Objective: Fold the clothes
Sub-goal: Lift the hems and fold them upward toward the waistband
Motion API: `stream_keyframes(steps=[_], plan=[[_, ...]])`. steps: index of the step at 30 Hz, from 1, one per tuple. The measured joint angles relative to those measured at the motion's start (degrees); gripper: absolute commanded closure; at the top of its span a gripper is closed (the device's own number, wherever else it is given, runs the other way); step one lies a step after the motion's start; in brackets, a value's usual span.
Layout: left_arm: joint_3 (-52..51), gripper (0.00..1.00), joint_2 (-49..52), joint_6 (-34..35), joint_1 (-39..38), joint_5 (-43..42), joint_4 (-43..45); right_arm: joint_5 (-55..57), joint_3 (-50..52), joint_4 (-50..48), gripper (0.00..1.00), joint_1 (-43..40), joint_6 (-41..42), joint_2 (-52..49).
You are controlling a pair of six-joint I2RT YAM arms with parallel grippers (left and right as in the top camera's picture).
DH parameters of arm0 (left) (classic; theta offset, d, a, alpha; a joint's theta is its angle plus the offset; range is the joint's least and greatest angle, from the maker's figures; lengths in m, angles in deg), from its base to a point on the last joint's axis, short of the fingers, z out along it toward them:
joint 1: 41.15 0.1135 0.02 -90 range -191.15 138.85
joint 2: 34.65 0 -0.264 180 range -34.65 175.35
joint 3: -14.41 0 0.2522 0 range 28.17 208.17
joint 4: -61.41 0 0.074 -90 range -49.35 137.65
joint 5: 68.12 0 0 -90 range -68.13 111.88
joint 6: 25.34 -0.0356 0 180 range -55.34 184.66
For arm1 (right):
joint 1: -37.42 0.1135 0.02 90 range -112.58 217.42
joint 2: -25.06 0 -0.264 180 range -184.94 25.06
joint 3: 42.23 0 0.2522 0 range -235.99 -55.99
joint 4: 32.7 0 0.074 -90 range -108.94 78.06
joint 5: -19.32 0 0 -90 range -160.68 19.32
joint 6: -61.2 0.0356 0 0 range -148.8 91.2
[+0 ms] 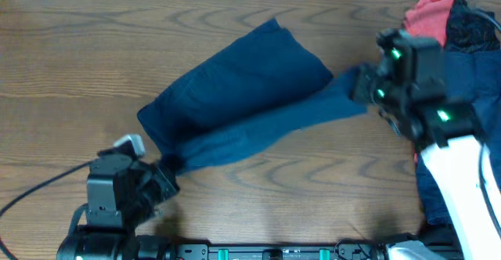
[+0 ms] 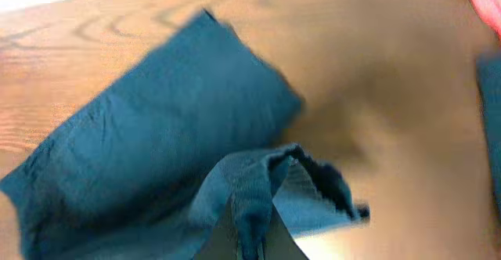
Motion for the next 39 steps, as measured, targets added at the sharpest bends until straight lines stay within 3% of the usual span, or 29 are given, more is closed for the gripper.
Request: stream_keyframes(steps=[10, 18, 24, 25, 28, 29, 31, 32, 33, 39], plan=[[-1.1, 0.94, 16.2, 10.0, -0.2, 14.2, 13.8, -0.1, -2.2, -26.1, 0.99, 4.4, -6.5, -19.5], [-2.1, 0.94, 35.0, 11.9, 0.3, 24.1, 30.6, 1.4, -2.3, -40.2, 0.99, 6.3, -8.5, -33.0], [-2.2, 0.94, 44.7, 11.9, 2.7, 26.5, 39.5, 1.0, -2.3, -47.5, 0.99, 7.1, -9.3, -38.6], [-2.2, 0.9, 45.8, 11.9, 3.0, 26.7, 40.5, 0.5, -2.3, -48.8, 0.96, 7.1, -9.3, -39.1], [-2.2, 0.43, 48.7, 11.8, 3.9, 27.3, 43.2, 0.0, -2.3, -52.0, 0.56, 7.3, -9.4, -40.5], [-2.2, 0.34, 49.3, 12.0, 4.3, 27.6, 43.9, 0.0, -2.3, -52.8, 0.42, 7.3, -9.7, -40.8], [-2.2, 0.24, 50.2, 12.0, 4.8, 28.0, 44.9, 0.1, -2.3, -53.9, 0.13, 7.2, -10.0, -41.1], [-2.2, 0.22, 50.4, 12.1, 4.9, 28.2, 45.2, 0.1, -2.3, -54.1, 0.05, 7.2, -10.1, -41.1], [-2.2, 0.2, 50.4, 12.3, 5.0, 28.4, 45.3, 0.1, -2.3, -54.1, 0.01, 7.1, -10.3, -41.1], [-2.2, 0.19, 49.0, 12.2, 5.0, 27.7, 45.4, 0.5, -2.5, -47.4, 0.01, 4.1, -11.3, -40.4]])
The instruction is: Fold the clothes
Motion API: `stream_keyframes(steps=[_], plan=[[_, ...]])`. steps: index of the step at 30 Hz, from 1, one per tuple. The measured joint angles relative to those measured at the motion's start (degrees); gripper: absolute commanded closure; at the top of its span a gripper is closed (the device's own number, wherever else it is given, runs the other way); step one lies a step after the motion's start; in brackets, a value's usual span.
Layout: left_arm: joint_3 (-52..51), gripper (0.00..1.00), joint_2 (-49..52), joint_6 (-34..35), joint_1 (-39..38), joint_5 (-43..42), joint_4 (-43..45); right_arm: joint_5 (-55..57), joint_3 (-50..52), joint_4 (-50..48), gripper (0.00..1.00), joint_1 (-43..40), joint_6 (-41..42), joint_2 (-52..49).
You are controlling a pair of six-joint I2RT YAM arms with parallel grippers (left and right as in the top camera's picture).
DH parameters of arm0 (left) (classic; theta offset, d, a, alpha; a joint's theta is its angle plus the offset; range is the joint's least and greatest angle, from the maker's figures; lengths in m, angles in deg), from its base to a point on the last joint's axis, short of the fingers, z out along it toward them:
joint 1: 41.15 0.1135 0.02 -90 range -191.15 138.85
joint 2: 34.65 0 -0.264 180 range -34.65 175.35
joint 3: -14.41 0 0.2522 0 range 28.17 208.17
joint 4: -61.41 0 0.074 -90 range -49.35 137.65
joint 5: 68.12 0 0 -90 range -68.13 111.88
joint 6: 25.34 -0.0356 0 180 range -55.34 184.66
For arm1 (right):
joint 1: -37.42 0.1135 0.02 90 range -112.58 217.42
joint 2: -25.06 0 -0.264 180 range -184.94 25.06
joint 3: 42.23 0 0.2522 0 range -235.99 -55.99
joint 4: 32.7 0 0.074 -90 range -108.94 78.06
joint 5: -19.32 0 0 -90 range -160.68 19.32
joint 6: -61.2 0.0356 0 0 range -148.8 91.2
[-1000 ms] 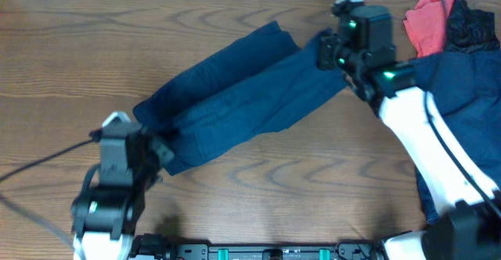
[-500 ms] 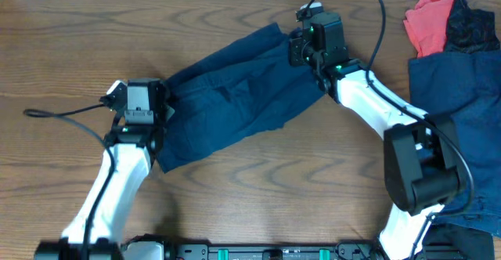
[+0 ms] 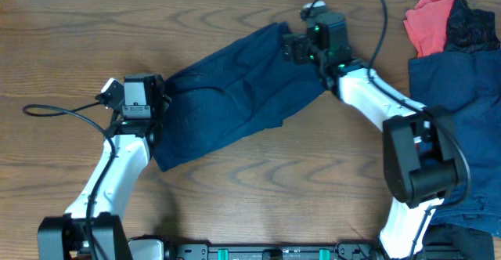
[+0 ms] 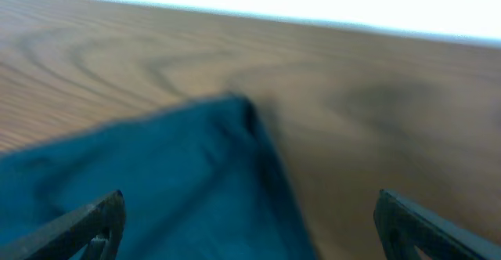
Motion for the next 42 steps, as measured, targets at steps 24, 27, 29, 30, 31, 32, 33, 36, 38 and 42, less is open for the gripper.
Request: stream_keyframes(steps=[24, 27, 29, 30, 31, 32, 33, 36, 38, 42], plan=[[0.0, 0.19, 4.1, -7.9, -3.0, -13.4, 1.7, -18.6, -0.5, 25.3, 0.01, -10.4, -2.6, -3.6], [0.0, 0.19, 6.6, -8.3, -3.0, -13.6, 1.7, -18.9, -0.8, 25.1, 0.01, -9.4, -2.9, -4.0], [0.0, 0.19, 7.8, -8.5, -3.0, -13.7, 1.6, -19.2, -1.0, 24.5, 0.02, -8.8, -2.9, -4.3], [0.0, 0.19, 8.3, -8.7, -3.0, -13.8, 1.6, -19.4, -1.2, 24.2, 0.05, -8.5, -2.9, -4.5], [0.0, 0.19, 8.5, -9.0, -3.0, -13.8, 1.5, -19.4, -1.2, 24.1, 0.1, -8.4, -3.1, -4.6], [0.0, 0.19, 8.5, -9.5, -3.0, -13.8, 1.3, -19.5, -1.3, 24.1, 0.2, -8.4, -3.2, -4.7], [0.0, 0.19, 8.5, -9.7, -3.0, -13.8, 1.3, -19.6, -1.3, 24.1, 0.3, -8.2, -3.3, -4.8], [0.0, 0.23, 8.5, -10.1, -3.0, -13.8, 1.1, -19.9, -1.4, 25.5, 0.67, -8.2, -3.4, -5.2], [0.0, 0.26, 8.5, -10.5, -3.0, -13.8, 0.8, -19.9, -1.4, 27.4, 0.89, -8.3, -3.3, -5.4], [0.0, 0.4, 8.5, -11.1, -3.0, -13.9, 0.0, -21.0, -1.4, 29.7, 0.99, -8.8, -1.9, -5.8]])
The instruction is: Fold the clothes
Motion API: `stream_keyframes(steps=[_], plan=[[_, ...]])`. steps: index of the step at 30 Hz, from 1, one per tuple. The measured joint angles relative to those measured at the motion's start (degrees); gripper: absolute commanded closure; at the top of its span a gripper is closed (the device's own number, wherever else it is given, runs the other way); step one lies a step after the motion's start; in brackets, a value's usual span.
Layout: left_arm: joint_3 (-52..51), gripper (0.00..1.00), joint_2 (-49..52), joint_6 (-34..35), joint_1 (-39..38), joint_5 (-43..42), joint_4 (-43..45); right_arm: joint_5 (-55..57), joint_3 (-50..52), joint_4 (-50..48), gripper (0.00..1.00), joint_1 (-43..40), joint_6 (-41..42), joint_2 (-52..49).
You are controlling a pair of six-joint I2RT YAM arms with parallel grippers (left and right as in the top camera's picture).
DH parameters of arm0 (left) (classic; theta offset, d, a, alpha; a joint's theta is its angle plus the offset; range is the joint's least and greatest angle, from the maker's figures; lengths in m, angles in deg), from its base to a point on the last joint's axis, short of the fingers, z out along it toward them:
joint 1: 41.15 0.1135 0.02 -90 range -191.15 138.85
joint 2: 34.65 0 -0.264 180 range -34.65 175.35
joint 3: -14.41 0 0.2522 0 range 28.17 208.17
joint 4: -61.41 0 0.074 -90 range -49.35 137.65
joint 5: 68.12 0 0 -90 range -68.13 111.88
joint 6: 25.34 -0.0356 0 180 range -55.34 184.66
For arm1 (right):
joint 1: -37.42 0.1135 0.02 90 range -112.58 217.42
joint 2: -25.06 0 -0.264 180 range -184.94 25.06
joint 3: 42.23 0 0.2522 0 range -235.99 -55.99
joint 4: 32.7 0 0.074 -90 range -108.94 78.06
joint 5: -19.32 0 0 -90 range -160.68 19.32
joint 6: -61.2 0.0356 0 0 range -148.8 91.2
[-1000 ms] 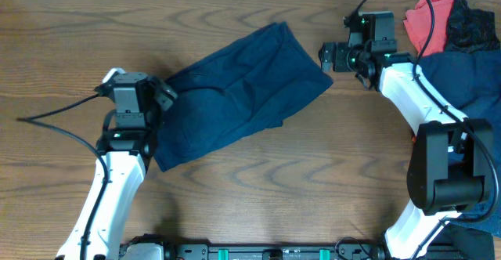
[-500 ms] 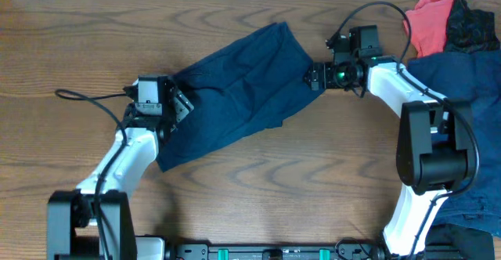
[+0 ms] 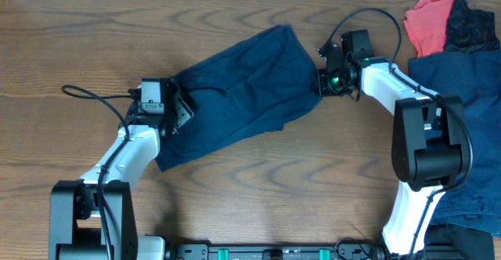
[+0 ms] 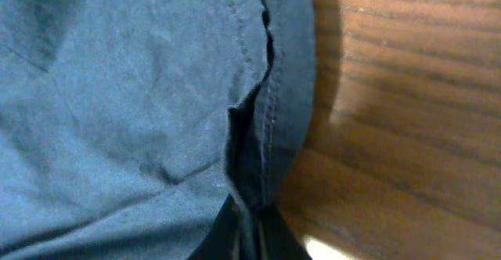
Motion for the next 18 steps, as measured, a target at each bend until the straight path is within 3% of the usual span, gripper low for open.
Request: stream_keyframes(steps=[3, 8, 15, 18], plan=[[0.0, 0.59, 0.0, -1.5, 0.0, -1.6, -0.4, -1.2, 0.0, 1.6, 0.99, -1.5, 1.1, 0.0], [0.0, 0.7, 0.0, -4.6, 0.0, -8.0, -1.8, -0.6, 0.0, 8.6, 0.99, -5.2, 2.3, 1.2], [0.0, 0.89, -1.1, -6.1, 0.0, -12.5, -4.9, 7.6, 0.3, 27.4, 0.98, -7.3, 3.4, 5.9], [0.0, 0.89, -4.3, -7.5, 0.0, -13.5, -5.6, 10.7, 0.3, 30.6, 0.9, -7.3, 4.8, 8.3]])
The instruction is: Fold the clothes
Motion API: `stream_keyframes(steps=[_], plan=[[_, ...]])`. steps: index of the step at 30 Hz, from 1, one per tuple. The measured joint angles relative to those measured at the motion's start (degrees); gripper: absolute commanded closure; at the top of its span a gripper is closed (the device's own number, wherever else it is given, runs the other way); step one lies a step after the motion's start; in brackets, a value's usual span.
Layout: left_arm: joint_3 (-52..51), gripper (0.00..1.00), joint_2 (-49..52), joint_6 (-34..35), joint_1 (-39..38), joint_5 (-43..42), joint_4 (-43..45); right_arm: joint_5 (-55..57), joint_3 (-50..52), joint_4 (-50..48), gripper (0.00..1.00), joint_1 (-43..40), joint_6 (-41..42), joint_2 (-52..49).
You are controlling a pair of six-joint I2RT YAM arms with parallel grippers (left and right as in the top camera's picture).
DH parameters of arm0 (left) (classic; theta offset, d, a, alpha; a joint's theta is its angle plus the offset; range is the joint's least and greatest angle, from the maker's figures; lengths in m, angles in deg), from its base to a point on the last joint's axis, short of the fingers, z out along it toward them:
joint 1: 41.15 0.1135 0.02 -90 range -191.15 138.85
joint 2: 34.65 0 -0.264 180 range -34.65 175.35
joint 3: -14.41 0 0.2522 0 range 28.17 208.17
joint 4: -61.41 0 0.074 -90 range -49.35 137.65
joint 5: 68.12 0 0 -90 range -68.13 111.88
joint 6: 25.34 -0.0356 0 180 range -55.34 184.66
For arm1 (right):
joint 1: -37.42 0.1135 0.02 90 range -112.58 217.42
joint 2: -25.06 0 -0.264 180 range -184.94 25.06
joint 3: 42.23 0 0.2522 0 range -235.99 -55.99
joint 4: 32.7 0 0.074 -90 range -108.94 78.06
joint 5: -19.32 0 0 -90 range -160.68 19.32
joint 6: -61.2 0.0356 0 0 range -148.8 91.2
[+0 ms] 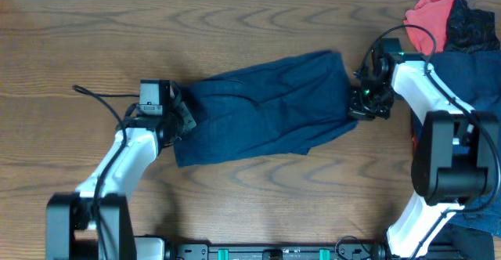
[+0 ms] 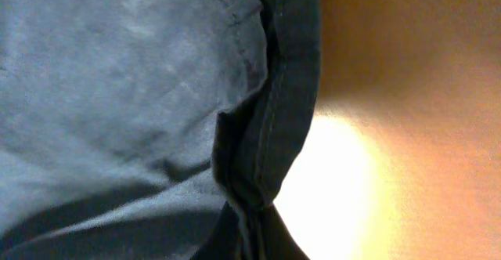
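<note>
A navy garment [image 1: 266, 107] lies folded double across the middle of the table, stretched nearly level from left to right. My left gripper [image 1: 178, 117] sits at its left end and appears shut on the cloth there. At the garment's right edge is my right gripper [image 1: 358, 102]. In the right wrist view the right gripper [image 2: 252, 240] is shut on the stitched hem [image 2: 274, 127], which bunches into its closed fingertips. The cloth hides most of both fingers.
A pile of other clothes sits at the far right: a red piece [image 1: 428, 17], a black piece [image 1: 472, 21] and a large blue one [image 1: 462, 76]. The table's back edge runs along the top. Both arms reach in from the front.
The garment's right end has moved right and toward the front along with my right gripper, still shut on the hem. The cloth now lies flatter and more level. The left gripper has barely moved.
First the garment's lower half trailed out, held at both ends. Then it lay folded over itself, with the right gripper open at the far corner. After that both grippers were at its left and right edges, the right shut on the hem. Now it lies stretched level.
</note>
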Motion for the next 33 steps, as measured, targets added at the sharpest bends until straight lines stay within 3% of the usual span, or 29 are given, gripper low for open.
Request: stream_keyframes(steps=[3, 4, 5, 6, 7, 8, 16, 24, 27, 31, 33], plan=[[0.0, 0.27, -4.7, -1.5, 0.0, -0.4, -0.7, 3.0, 0.0, 0.4, 0.81, 0.0, 1.4, 2.2], [0.0, 0.16, -6.5, -2.0, 0.0, -0.4, -0.9, 3.6, 0.0, 0.3, 0.78, 0.0, 1.8, 2.8], [0.0, 0.14, -7.9, -2.3, 0.0, -0.4, -1.1, 4.2, 0.0, 0.1, 0.76, 0.0, 2.1, 3.5], [0.0, 0.14, -9.2, -2.7, 0.1, -0.4, -1.4, 4.8, 0.0, -0.2, 0.61, 0.0, 2.3, 4.3], [0.0, 0.14, -10.1, -2.9, 0.3, -0.5, -1.6, 5.2, 0.0, -0.3, 0.25, 0.0, 2.7, 5.1], [0.0, 0.16, -10.6, -3.0, 0.5, -0.5, -1.7, 5.7, 0.0, -0.5, 0.01, 0.0, 2.9, 6.2], [0.0, 0.15, -7.5, -3.5, 2.0, -0.6, -4.7, 7.0, 0.0, -1.6, 0.01, -0.3, 2.5, 13.7], [0.0, 0.03, 2.1, -3.7, 3.0, -0.6, -4.5, 6.9, 0.0, -1.3, 0.01, -0.2, 1.9, 16.6], [0.0, 0.03, 5.3, -3.4, 3.8, -0.6, -4.2, 6.9, 0.0, -0.3, 0.01, -0.1, 1.7, 16.7], [0.7, 0.09, 7.0, -3.1, 4.3, -3.9, 0.1, 6.9, 0.0, -0.2, 0.01, 0.1, 1.6, 16.7], [1.3, 0.27, 8.5, -2.9, 4.3, -7.2, 2.4, 6.9, 0.0, -0.1, 0.01, 0.8, 1.2, 16.7]])
